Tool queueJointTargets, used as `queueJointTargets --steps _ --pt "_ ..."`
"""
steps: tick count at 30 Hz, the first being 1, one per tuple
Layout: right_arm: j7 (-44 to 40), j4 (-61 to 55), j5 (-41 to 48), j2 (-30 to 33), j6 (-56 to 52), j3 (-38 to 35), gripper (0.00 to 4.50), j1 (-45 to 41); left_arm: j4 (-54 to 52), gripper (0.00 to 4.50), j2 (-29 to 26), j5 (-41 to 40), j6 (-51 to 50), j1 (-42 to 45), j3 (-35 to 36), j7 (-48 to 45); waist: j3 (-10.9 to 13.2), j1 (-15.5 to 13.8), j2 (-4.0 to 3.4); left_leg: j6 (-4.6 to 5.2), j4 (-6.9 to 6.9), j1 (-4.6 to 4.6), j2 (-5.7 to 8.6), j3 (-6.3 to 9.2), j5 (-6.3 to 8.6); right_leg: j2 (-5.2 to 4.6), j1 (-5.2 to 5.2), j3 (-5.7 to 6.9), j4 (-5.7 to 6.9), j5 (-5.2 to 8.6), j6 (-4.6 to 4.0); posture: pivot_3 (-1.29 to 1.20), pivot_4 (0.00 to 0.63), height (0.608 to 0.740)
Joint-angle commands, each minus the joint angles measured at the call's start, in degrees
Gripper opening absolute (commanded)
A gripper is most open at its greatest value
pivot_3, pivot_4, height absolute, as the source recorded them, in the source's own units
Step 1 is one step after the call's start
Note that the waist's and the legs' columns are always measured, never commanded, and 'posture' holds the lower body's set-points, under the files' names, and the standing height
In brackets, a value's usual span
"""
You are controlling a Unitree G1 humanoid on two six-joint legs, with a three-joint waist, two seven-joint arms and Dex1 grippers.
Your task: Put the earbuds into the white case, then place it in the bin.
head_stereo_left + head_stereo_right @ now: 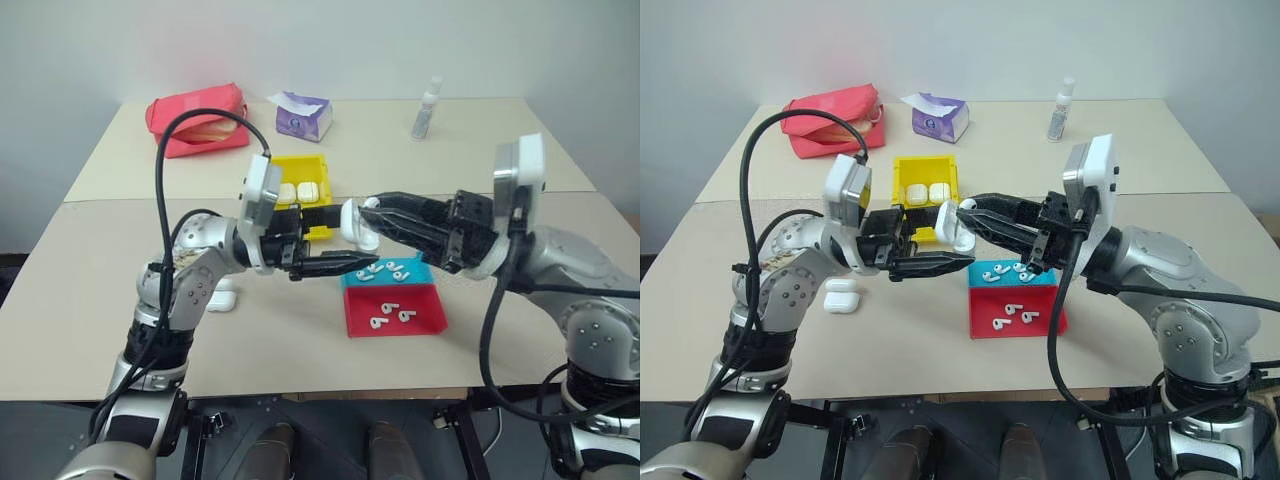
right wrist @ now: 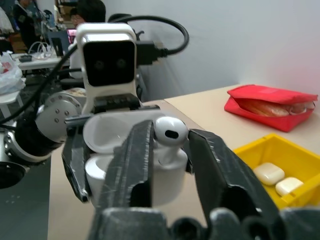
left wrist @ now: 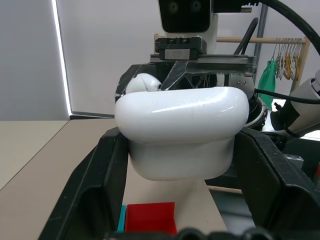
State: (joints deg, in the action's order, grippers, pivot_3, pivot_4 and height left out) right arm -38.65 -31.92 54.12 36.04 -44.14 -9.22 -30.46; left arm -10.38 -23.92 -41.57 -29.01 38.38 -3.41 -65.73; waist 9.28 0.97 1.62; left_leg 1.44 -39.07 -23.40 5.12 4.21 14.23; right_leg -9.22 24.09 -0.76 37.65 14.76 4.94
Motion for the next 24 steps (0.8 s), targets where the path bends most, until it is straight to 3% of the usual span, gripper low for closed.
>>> queueJointTargets --steps 1,6,14,18,21,24 --pt "-1.24 -0.98 -0.22 0.77 1.4 0.31 2.58 0.22 -2.15 2.83 0.43 -0.38 1.85 0.69 1.26 0.27 0.0 -0.01 0.0 0.0 0.0 0.0 -0.01 0.0 0.0 0.0 0.01 0.0 0.0 0.0 0.0 0.0 0.15 0.74" --pt "-0.53 -0.56 -0.2 1.12 1.28 0.01 4.16 -0.1 -1.75 2.83 0.71 -0.16 2.37 0.49 1.13 0.24 0.0 -0.05 0.0 0.0 0.0 -0.01 0.0 0.0 0.0 0.0 0.0 0.0 0.0 0.0 0.0 0.0 0.15 0.74" --pt "-0.59 2.32 1.46 4.39 1.15 -4.58 4.16 -0.87 -1.03 2.83 0.31 0.21 2.34 0.29 1.99 -0.03 0.0 -0.13 0.0 0.0 0.0 0.0 0.0 0.0 0.0 -0.01 -0.01 0.0 -0.01 0.0 0.0 0.0 0.15 0.74" --pt "-3.03 7.2 0.98 10.63 -1.08 -5.87 4.16 -3.68 -0.46 2.83 -0.84 0.74 2.99 0.09 3.0 -0.45 0.0 -0.05 0.0 0.01 0.01 -0.01 0.0 -0.01 0.0 -0.01 0.0 0.0 -0.02 0.0 0.0 0.0 0.15 0.74" --pt "-6.56 10.96 -0.9 16.53 -3.72 -3.12 4.16 -6.49 0.01 2.83 -1.74 1.0 3.3 -0.01 3.61 -0.62 0.01 -0.06 0.0 0.01 0.01 0.0 0.0 -0.04 0.01 -0.01 0.0 -0.01 -0.03 0.0 0.0 0.0 0.15 0.74" --pt "-14.15 13.64 -9.64 22.54 0.43 4.12 4.16 -7.64 -0.21 2.83 -2.0 0.89 3.36 -0.3 4.06 -0.02 0.01 -0.07 0.0 0.03 0.03 0.0 -0.03 -0.04 0.02 0.02 0.0 0.01 -0.07 0.0 0.0 0.0 0.15 0.74"
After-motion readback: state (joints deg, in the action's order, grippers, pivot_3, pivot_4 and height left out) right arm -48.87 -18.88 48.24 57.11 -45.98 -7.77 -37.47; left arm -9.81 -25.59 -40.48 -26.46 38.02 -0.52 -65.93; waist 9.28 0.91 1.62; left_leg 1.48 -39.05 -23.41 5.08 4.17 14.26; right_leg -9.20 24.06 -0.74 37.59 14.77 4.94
